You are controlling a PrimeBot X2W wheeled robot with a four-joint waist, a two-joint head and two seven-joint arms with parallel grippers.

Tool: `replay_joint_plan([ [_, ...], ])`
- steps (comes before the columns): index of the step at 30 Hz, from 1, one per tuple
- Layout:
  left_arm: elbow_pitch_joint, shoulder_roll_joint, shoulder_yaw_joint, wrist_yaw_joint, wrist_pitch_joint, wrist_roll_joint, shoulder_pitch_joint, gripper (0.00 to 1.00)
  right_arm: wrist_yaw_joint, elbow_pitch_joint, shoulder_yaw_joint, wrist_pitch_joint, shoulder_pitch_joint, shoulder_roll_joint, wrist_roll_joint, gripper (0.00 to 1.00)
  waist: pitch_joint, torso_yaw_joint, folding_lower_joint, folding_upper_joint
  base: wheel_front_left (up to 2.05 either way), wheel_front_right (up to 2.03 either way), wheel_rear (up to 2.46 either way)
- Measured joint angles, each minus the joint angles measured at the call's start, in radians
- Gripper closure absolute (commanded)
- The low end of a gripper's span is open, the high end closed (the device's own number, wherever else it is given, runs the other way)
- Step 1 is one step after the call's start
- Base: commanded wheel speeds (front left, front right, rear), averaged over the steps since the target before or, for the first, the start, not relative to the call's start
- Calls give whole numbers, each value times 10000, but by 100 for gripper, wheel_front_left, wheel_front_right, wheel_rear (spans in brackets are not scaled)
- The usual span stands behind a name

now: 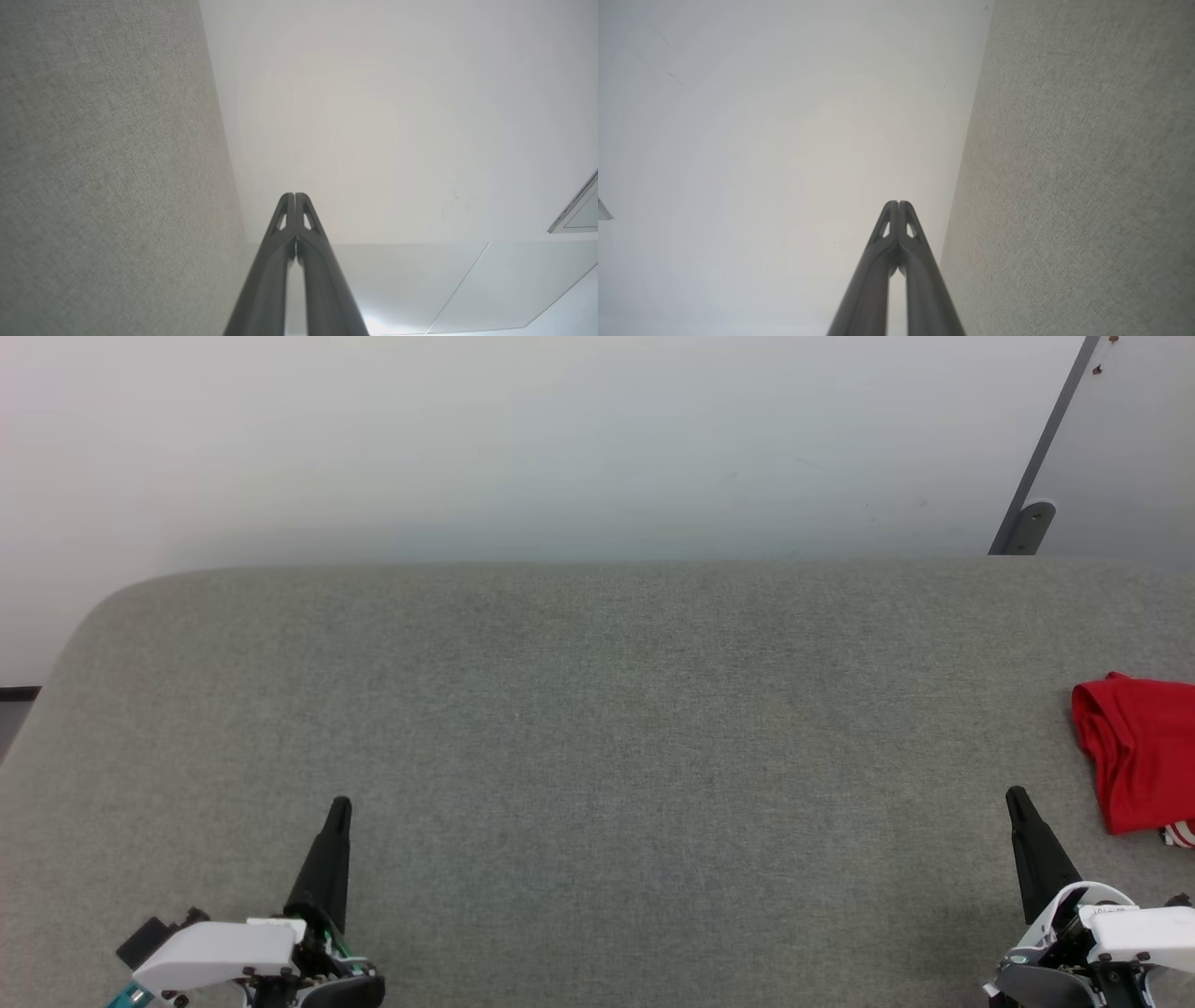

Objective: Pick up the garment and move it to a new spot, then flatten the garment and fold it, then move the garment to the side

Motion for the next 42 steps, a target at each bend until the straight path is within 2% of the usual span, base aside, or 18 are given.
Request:
replay_joint_plan([
  [42, 4, -65, 84, 0, 86, 48, -3, 100, 2, 0, -13, 2, 0, 6, 0, 100, 0, 0, 0, 0, 0, 0, 0],
])
